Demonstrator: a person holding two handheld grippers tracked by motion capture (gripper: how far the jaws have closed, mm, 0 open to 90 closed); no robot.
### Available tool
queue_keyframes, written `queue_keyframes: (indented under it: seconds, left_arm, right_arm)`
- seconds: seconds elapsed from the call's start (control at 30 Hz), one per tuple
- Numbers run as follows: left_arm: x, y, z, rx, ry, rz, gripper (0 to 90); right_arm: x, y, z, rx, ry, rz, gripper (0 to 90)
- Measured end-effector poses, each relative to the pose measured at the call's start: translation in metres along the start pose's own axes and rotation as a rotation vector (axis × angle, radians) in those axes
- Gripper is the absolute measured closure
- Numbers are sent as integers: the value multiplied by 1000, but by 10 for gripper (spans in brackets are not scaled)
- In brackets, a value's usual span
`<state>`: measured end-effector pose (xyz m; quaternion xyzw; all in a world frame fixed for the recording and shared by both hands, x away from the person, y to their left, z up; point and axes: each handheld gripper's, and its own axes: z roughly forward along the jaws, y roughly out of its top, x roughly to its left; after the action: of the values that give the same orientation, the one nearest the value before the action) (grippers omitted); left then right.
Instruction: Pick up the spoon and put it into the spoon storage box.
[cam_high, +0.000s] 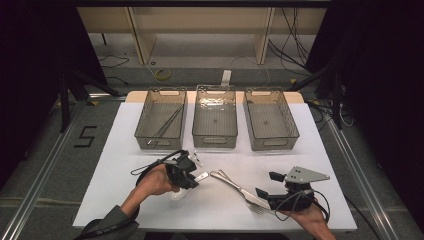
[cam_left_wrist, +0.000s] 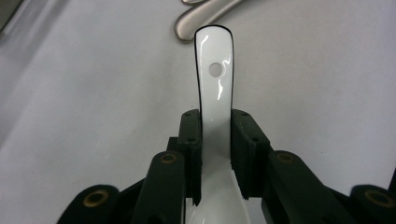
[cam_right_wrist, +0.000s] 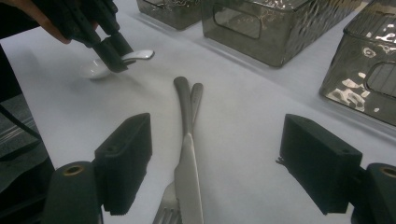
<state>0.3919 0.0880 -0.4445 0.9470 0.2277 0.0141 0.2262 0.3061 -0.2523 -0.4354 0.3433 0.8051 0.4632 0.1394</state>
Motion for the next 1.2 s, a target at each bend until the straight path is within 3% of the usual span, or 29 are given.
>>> queue_keyframes:
  seconds: [0.23, 0.63, 0.9, 1.2]
  left_arm:
    - [9, -1, -12, -59, -12, -72, 745]
    - [19, -3, -22, -105, 2, -135, 745]
    - [31, -2, -32, -169, -3, -211, 745]
    - [45, 8, -41, -218, 20, -233, 745]
  right_arm:
    - [0, 0, 0, -2, 0, 0, 261]
    - [0, 0, 0, 0, -2, 0, 261]
    - [-1, 0, 0, -6, 1, 10, 261]
    - [-2, -1, 0, -12, 0, 30, 260]
